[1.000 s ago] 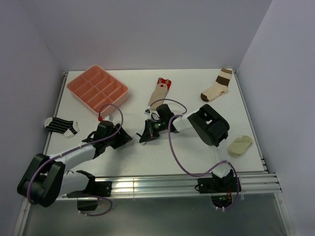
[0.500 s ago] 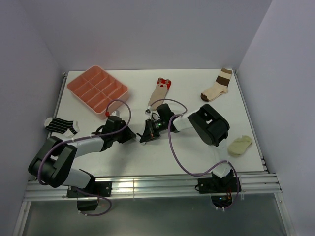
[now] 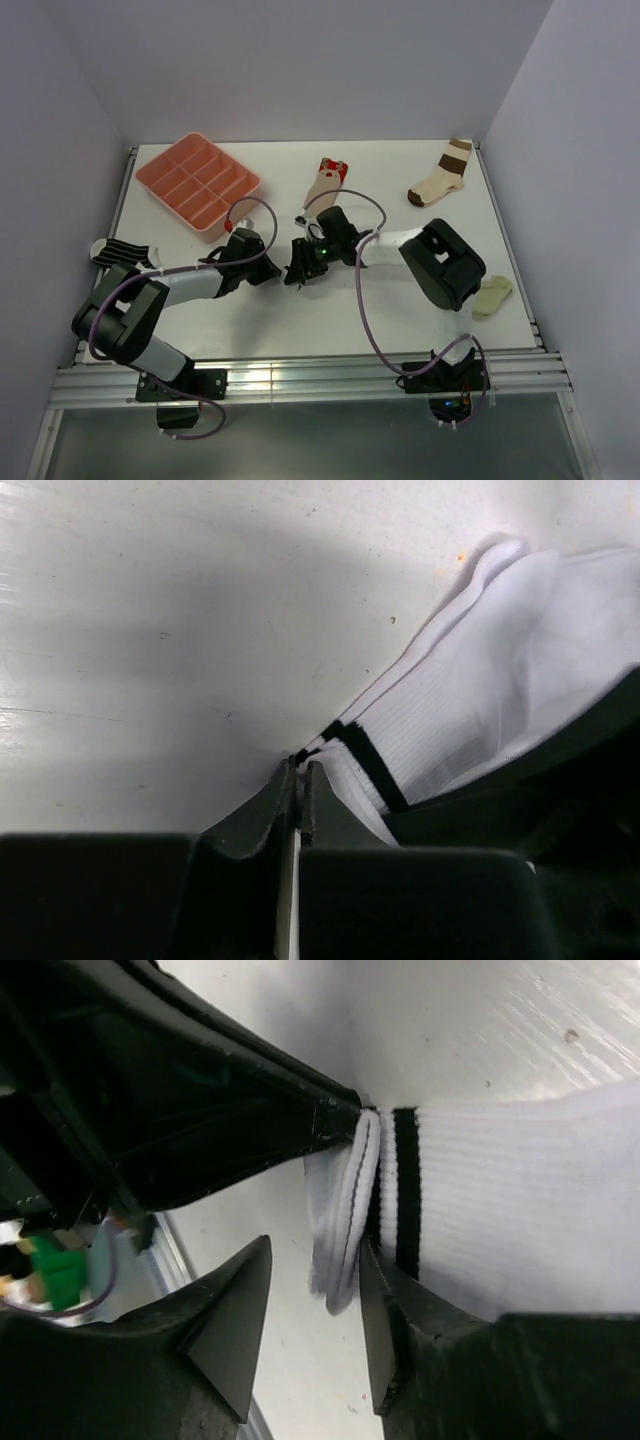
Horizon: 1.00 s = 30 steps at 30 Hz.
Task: Roll the socks
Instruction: Roll the sock at the center of the board.
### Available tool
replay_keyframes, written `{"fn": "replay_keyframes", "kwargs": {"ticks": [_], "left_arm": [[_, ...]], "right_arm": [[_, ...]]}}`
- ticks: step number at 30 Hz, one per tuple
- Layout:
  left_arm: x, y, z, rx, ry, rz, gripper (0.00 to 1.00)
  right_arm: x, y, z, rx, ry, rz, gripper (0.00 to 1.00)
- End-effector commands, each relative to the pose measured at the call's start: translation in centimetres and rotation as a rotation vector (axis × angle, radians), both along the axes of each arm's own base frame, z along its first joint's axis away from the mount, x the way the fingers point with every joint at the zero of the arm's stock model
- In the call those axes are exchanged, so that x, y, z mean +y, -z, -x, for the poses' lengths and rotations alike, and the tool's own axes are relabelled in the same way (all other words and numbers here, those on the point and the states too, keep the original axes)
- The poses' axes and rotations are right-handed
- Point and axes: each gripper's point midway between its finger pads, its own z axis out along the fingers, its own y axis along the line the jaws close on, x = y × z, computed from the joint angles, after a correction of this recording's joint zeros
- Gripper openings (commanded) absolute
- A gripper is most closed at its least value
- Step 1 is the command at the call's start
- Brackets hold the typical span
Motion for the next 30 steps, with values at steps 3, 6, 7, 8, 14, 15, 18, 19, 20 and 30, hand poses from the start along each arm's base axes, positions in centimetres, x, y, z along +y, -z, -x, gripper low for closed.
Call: {"fn": "replay_keyframes", "kwargs": {"ticks": [3,6,7,8,14,15,18,19,20,30], "left_arm": [[4.0,5.0,4.4,0.204,0.009,-0.231,0.01],[3.9,4.7,4.4,0.211,0.015,-0.236,0.01],[3.7,4.4,4.1,0.207,0.019,-0.232,0.01],[3.6,4.3,4.2,0.213,0.02,-0.236,0.01],[3.3,3.6,3.7,0.217,0.031,-0.238,0.0],[3.2,3.5,3.6,0.216,0.033,-0.237,0.01],[3.1,3.5,3.7,0.225,0.034,-0.234,0.01],[3.0,3.4,3.6,0.224,0.035,-0.232,0.0],[3.0,3.6,3.8,0.231,0.036,-0.235,0.0],[2.9,3.5,3.8,0.264,0.039,-0.246,0.0]], "right_arm": [[-1.5,-1.9,-1.1,-0.281,0.06,0.113,0.51],[-1.8,-1.8,-1.1,-0.366,0.067,0.164,0.53],[-1.7,-1.8,-1.0,-0.385,0.064,0.171,0.53],[-1.7,-1.7,-1.0,-0.406,0.06,0.182,0.53],[-1.0,-0.7,-0.5,-0.478,0.04,0.227,0.53],[-1.0,-0.6,-0.5,-0.486,0.044,0.235,0.53],[-0.6,-0.2,-0.3,-0.498,0.034,0.242,0.53],[-0.6,-0.1,-0.2,-0.51,0.034,0.253,0.53],[-0.6,0.1,-0.2,-0.515,0.032,0.26,0.53],[-0.4,1.4,0.2,-0.572,0.038,0.323,0.48]]}}
